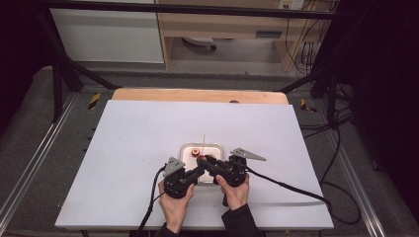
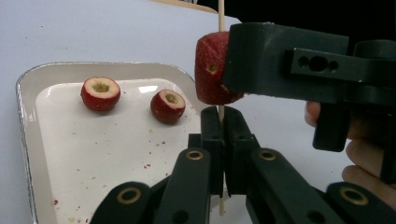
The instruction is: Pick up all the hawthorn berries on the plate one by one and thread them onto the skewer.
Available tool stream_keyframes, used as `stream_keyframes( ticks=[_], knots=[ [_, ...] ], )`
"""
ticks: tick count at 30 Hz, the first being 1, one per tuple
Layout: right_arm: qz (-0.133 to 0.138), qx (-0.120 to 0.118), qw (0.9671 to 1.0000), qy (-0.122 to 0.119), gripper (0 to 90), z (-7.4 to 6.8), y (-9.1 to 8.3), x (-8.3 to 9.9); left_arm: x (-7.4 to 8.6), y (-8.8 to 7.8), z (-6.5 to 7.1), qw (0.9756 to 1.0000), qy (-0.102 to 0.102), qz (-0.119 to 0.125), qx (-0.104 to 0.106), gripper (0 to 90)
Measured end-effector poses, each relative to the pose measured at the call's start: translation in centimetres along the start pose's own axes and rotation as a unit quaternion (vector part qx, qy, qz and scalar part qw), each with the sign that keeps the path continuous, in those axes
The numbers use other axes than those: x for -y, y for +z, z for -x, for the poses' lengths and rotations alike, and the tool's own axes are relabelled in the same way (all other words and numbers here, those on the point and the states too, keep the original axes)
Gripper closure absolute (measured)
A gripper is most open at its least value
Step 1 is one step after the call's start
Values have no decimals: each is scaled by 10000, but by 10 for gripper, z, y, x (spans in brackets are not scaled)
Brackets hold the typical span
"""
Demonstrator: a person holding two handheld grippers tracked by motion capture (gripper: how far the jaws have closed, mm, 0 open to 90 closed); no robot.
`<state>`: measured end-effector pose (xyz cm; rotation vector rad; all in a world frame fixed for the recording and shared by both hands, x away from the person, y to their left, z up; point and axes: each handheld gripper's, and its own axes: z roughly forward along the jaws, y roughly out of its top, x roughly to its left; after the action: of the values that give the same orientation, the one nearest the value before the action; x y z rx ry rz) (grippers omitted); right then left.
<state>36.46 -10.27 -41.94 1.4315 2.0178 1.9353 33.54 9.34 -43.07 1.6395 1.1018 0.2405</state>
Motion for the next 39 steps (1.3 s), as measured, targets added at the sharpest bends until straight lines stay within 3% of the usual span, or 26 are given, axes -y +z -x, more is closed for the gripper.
stream_keyframes(
  ticks=[2,9,10,13,18,24,28,30,35,39],
  knots=[
    [-30,49,9998,-189,511,1,-2,-2,0,-1,0,9999,101,-46,-29,884],
    [-265,115,9984,-495,339,4,-9,-14,5,-10,-8,9992,284,-212,-187,884],
    [-389,200,9971,-617,278,6,-11,-19,6,-11,-9,9991,301,-225,-203,884],
    [-615,292,9950,-728,225,10,-12,-23,8,-17,-13,9984,389,-303,-259,884],
    [-1083,590,9876,-975,143,18,-12,-29,12,-26,-17,9980,453,-358,-257,884],
    [-1511,899,9765,-1243,119,26,-11,-35,18,-36,-19,9975,528,-411,-230,883],
    [-1850,1128,9665,-1376,108,31,-9,-41,20,-39,-21,9970,591,-443,-230,883],
    [-2000,1233,9615,-1425,108,31,-6,-44,21,-40,-21,9968,616,-455,-216,883],
    [-2204,1362,9556,-1404,118,29,2,-50,24,-42,-24,9967,622,-477,-204,883],
    [-2412,1487,9489,-1387,133,26,12,-54,26,-44,-26,9965,626,-501,-224,883]
  ],
)
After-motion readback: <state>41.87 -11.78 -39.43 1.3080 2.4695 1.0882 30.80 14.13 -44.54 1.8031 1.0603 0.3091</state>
